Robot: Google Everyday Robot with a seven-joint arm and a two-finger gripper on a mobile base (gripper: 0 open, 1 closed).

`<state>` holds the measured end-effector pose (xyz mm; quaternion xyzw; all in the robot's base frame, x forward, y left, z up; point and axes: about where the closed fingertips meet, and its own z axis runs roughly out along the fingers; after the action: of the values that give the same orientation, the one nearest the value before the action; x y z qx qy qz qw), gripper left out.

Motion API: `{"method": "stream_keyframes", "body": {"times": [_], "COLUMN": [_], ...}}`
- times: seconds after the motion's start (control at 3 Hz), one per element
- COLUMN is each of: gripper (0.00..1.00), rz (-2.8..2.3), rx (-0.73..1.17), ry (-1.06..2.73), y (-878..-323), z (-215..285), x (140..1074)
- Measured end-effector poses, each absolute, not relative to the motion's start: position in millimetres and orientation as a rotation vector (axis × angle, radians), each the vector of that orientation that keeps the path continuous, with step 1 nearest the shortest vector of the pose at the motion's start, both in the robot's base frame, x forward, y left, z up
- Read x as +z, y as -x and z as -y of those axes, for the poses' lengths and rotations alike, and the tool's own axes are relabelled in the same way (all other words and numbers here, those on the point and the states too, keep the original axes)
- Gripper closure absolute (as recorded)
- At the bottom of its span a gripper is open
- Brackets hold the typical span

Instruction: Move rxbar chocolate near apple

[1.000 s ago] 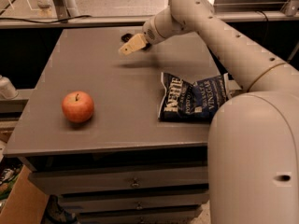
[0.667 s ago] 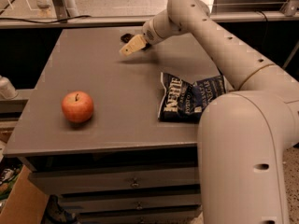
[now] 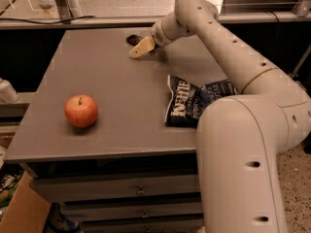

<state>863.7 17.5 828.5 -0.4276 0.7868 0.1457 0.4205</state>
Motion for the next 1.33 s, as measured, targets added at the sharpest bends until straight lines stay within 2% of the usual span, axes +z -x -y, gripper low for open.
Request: {"method": "stream_keyframes", "body": {"times": [1.0,1.33], "gripper": [0.85,1.0], "rz": [-1.996,-1.996], "rx": [0.376,0.376], "ry": [1.069,1.069], "y": [-866.1,-866.0], "z": [-17.5,-17.5], "x": [823.2,825.2]}}
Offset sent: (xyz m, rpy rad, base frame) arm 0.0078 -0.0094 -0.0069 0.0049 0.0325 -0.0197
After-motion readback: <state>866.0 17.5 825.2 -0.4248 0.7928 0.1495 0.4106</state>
